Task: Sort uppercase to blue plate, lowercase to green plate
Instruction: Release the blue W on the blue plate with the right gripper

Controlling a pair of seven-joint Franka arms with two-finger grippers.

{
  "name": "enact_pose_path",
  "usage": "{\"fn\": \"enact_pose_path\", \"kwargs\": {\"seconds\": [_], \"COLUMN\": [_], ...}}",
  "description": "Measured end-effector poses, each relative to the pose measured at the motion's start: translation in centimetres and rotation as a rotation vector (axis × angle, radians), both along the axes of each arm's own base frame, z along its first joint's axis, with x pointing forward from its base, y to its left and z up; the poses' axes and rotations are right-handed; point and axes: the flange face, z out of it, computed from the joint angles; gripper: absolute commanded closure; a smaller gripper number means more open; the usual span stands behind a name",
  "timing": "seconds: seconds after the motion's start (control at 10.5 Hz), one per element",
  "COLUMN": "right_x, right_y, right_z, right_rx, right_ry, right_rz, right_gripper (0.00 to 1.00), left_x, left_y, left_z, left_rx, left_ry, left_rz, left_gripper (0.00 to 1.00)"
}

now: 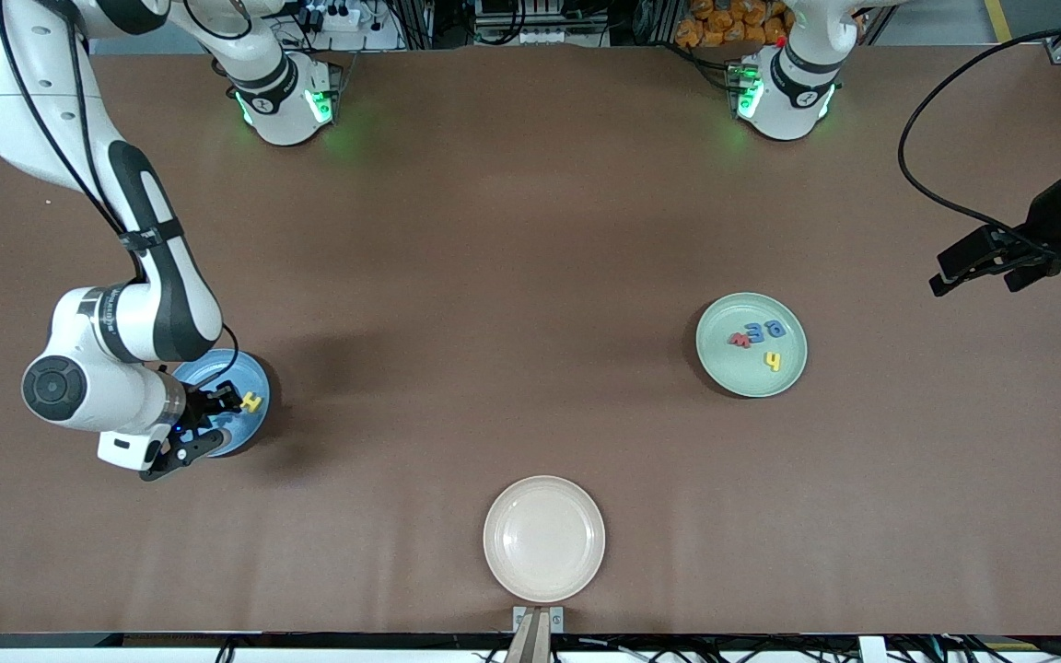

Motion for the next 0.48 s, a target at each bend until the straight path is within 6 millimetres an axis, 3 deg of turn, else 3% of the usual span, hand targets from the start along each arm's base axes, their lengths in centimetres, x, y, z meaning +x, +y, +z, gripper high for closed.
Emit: {"fn": "enact_pose_path", "kwargs": {"seconds": [0.29,0.48], "right_x": [-0.6,-2.2], "right_y": [1.7,2.7], "right_z": [1.7,2.8], "right_rx": [0.001,-0.009], "right_ry": [0.019,0.028], "right_rz": [0.025,-0.008], "right_gripper": [0.0,0.0], "left_x": [-0.1,-0.2], "left_y": [-0.5,-0.7], "left_z": [-0.6,-0.5], "left_rx": [0.001,0.001], "left_ry": [0.015,0.014], "left_rz": [-0.009,-0.013], "left_gripper": [0.0,0.0]}}
